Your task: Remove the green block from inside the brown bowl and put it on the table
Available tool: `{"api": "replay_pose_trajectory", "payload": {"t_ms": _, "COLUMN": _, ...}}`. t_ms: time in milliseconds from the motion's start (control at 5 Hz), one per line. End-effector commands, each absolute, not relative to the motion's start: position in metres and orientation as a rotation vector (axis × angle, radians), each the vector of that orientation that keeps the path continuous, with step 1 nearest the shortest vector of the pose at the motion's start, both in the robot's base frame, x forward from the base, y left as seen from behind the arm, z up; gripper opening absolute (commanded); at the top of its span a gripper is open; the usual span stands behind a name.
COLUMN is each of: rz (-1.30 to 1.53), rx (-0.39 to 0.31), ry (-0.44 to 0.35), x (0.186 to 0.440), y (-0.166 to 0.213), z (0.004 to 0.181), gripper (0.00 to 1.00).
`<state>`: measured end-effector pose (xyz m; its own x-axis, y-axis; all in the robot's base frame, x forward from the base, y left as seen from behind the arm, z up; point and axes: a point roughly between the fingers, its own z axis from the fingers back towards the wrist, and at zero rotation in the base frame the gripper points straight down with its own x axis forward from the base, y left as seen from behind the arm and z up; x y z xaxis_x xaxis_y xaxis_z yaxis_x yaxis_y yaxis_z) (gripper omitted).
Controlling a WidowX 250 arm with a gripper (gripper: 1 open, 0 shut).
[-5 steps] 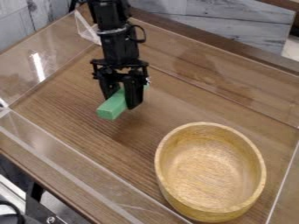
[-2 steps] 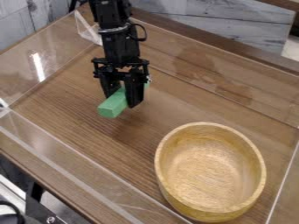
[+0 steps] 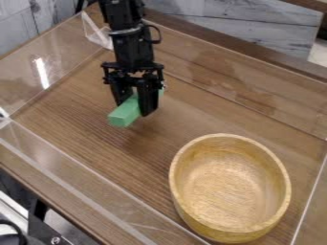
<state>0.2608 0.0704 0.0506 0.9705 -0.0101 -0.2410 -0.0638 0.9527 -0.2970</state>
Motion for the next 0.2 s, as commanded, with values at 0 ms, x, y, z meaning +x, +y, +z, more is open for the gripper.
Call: {"api": "replay_pose_trajectory", "payload": {"t_ms": 0, "rz": 0.026, "rx": -0.295, "ry": 0.19, "x": 0.2711, "y": 0.0766, "z": 0.0627, "gripper": 0.0}}
